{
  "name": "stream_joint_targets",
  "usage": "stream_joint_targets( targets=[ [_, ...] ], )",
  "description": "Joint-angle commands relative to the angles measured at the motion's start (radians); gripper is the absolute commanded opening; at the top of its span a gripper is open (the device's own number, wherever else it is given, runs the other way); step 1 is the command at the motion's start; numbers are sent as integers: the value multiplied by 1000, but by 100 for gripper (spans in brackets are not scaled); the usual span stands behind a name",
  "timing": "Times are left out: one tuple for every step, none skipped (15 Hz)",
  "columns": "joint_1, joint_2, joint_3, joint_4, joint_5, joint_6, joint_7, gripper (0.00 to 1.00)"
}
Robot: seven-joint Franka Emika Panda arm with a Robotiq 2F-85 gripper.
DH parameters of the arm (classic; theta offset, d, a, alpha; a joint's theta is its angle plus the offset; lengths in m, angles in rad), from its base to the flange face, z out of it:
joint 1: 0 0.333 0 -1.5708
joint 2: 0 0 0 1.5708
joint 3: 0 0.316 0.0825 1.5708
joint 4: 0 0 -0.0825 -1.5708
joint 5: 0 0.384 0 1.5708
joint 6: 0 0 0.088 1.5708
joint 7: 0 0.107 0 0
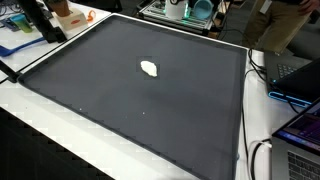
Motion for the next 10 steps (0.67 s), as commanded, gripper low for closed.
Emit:
stream_joint_targets(
  targets=[
    [-201,97,37,-80,27,4,-240,22],
    [-199,119,20,-67,3,12,-282,22],
    [-195,146,3,-49,-15,14,-322,22],
    [-180,169,-12,-26,-38,14,-348,22],
    [-174,204,-21,3,-51,7,-381,22],
    [-169,233,-29,33,-66,5,-416,22],
    [-166,266,-41,62,-84,-4,-447,22],
    [-182,301,-38,82,-104,-20,-462,22],
    [-227,246,1,29,-42,-38,-451,22],
    [-231,272,3,47,-37,-44,-461,47]
  ],
)
